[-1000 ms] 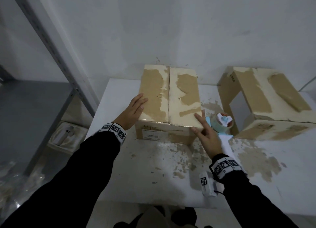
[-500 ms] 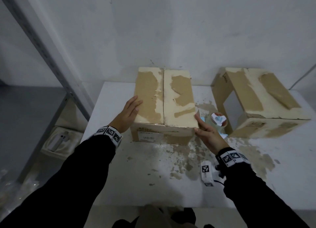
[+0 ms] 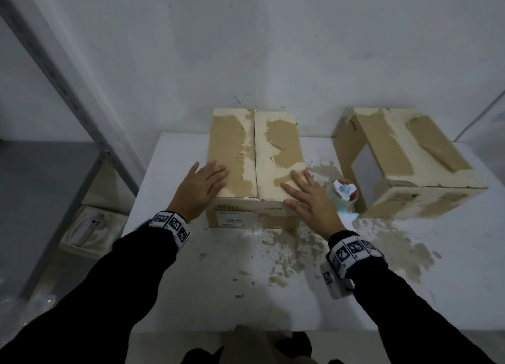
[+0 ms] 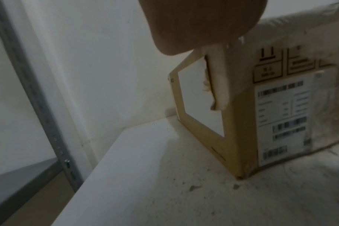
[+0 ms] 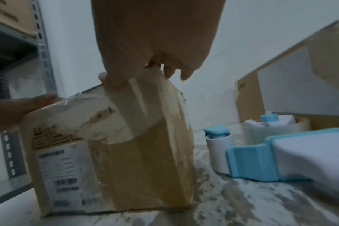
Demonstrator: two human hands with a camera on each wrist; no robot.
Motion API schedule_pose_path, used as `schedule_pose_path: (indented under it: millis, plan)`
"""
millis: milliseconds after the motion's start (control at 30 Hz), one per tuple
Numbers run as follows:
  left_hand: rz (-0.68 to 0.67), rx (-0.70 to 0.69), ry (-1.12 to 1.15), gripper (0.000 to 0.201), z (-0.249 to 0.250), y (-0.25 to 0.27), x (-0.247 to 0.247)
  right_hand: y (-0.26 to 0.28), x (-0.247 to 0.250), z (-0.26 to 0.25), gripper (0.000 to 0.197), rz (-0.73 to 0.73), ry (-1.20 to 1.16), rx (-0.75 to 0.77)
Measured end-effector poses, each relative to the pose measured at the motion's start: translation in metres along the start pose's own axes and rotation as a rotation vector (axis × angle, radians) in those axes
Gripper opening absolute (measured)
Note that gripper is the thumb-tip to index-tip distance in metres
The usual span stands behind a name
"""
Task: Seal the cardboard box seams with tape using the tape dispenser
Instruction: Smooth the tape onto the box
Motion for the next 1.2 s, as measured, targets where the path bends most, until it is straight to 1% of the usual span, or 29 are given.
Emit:
schedule_pose_path:
  millis: [67, 100, 167, 233, 300, 400, 433, 500, 567, 633, 667, 767, 800, 867, 933, 1000, 1033, 1067, 1100, 1133, 1167, 1200]
  plan:
    - [-0.062, 0.015, 0.072, 0.087, -0.004, 0.002, -0.001, -0.001, -0.001, 0.006, 0.051, -0.023, -0.055, 0.019]
    - [-0.112, 0.023, 0.074, 0.091, -0.006, 0.003, 0.000, 0.000, -0.001, 0.008, 0.054, -0.039, -0.067, 0.034]
    - [-0.199, 0.019, 0.027, 0.098, -0.009, 0.002, 0.002, 0.001, 0.000, 0.008, 0.060, -0.093, -0.095, 0.070]
    - [-0.245, 0.010, 0.002, 0.102, -0.010, 0.000, 0.004, 0.000, -0.001, 0.009, 0.055, -0.189, -0.144, 0.048]
    - [-0.256, 0.015, 0.016, 0.104, -0.010, 0.000, 0.004, -0.001, 0.000, 0.009, 0.056, -0.261, -0.206, -0.031]
    - [-0.213, 0.048, 0.073, 0.106, -0.010, 0.001, 0.002, 0.000, 0.001, 0.010, 0.077, -0.229, -0.315, -0.232]
    - [-0.205, 0.062, 0.072, 0.107, -0.009, 0.001, 0.002, 0.001, 0.001, 0.010, 0.081, -0.222, -0.342, -0.272]
    - [-0.193, 0.084, 0.052, 0.107, -0.010, 0.002, 0.003, -0.002, 0.001, 0.008, 0.084, -0.234, -0.368, -0.297]
    - [-0.182, 0.097, 0.035, 0.107, -0.013, 0.001, 0.009, -0.010, 0.004, 0.003, 0.077, -0.252, -0.360, -0.294]
    - [-0.187, 0.108, 0.018, 0.104, -0.020, 0.000, 0.016, -0.022, 0.004, -0.002, 0.073, -0.281, -0.346, -0.281]
    - [-0.185, 0.120, 0.010, 0.100, -0.023, -0.001, 0.021, -0.027, 0.004, -0.006, 0.073, -0.295, -0.345, -0.274]
    - [-0.155, 0.173, -0.025, 0.071, -0.031, -0.005, 0.032, -0.043, -0.002, -0.016, 0.074, -0.315, -0.314, -0.278]
    - [-0.140, 0.179, -0.031, 0.065, -0.032, -0.007, 0.034, -0.047, -0.002, -0.020, 0.074, -0.310, -0.316, -0.288]
    - [-0.125, 0.178, -0.035, 0.062, -0.034, -0.008, 0.035, -0.051, -0.001, -0.024, 0.073, -0.286, -0.349, -0.313]
    - [-0.130, 0.192, -0.023, 0.062, -0.035, -0.008, 0.034, -0.048, 0.002, -0.022, 0.072, -0.250, -0.461, -0.357]
    - [-0.122, 0.234, 0.032, 0.061, -0.035, -0.007, 0.033, -0.036, 0.006, -0.007, 0.064, -0.145, -0.522, -0.462]
    - [-0.110, 0.253, 0.062, 0.061, -0.034, -0.008, 0.032, -0.027, 0.009, 0.005, 0.058, -0.052, -0.467, -0.539]
    - [-0.091, 0.270, 0.084, 0.061, -0.032, -0.009, 0.031, -0.016, 0.012, 0.021, 0.051, 0.041, -0.359, -0.636]
    - [-0.064, 0.280, 0.094, 0.059, -0.029, -0.010, 0.030, -0.004, 0.013, 0.036, 0.048, 0.103, -0.234, -0.746]
    - [-0.030, 0.285, 0.103, 0.057, -0.026, -0.012, 0.029, 0.009, 0.014, 0.049, 0.049, 0.120, -0.106, -0.865]
    - [0.011, 0.289, 0.115, 0.053, -0.022, -0.014, 0.029, 0.021, 0.015, 0.060, 0.056, 0.097, 0.000, -0.984]
    - [0.048, 0.289, 0.134, 0.050, -0.018, -0.017, 0.028, 0.032, 0.014, 0.067, 0.068, 0.034, 0.063, -1.102]
Point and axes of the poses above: each hand's wrist, its own y-axis away from the middle knuckle, its own x-axis out of the back of the hand, z = x × y, the point moved 3 cm from there along -y, towards the middle knuckle, and after that the axes turned 15 degrees about y, right-handed, at the moved point
